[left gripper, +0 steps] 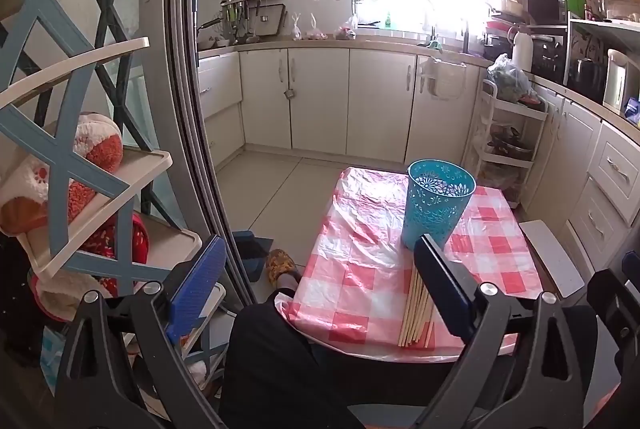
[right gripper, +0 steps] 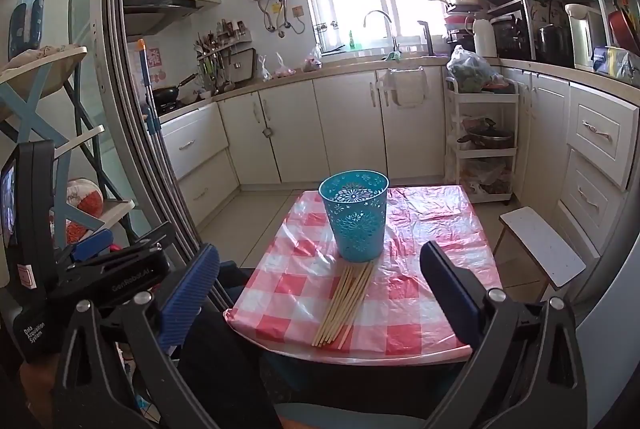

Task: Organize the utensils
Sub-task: 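Move both tools toward the wooden chopsticks beside the teal basket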

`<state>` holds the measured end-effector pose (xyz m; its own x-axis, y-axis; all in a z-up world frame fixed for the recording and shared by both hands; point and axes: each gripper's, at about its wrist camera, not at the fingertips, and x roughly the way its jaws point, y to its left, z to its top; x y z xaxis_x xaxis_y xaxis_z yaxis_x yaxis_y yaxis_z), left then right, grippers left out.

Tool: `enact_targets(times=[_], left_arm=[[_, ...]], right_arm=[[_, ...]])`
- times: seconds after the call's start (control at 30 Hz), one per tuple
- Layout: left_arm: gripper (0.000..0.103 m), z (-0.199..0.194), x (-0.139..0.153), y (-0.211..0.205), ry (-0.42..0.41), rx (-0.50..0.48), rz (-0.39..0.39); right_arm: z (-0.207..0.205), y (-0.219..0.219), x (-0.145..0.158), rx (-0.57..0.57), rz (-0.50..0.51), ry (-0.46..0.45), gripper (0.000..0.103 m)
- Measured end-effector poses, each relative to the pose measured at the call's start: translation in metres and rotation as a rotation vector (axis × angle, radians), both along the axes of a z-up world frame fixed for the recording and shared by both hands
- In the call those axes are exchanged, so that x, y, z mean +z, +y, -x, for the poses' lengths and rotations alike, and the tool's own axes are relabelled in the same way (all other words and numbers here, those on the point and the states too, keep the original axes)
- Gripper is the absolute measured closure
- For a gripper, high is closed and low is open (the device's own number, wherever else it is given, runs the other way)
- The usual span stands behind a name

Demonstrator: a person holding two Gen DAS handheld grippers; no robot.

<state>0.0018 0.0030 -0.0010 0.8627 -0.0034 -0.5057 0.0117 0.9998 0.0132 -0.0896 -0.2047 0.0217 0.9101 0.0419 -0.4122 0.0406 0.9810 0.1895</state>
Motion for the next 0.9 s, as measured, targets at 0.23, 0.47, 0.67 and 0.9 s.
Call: enact_targets(times=[0.23, 0.47, 0.67, 0.9], left_arm=[[0.012, -0.0013, -0.0014, 0.0005, -0.003, 0.0, 0.003], [0.012, -0.0021, -0.0024, 0.0019, -0.008, -0.002, 0.007], [0.012, -0.0001, -0.0025, -0.0008, 0.0, 0.0, -0.01], [0.012, -0.0024, -0.0045, -0.0003, 0.009, -0.005, -0.028]], right_arm=[[-0.0008, 0.0006, 0.0004, -0.002, 0.001, -0.002, 0.007], [-0.0024, 0.0025, -0.0014, -0.001, 0.001, 0.005, 0.007], [-0.0024, 0.0025, -0.0029, 0.001, 0.0, 0.005, 0.007], [-0.0025, 0.0034, -0.0055, 0.003, -0.007, 0.004, 0.007]])
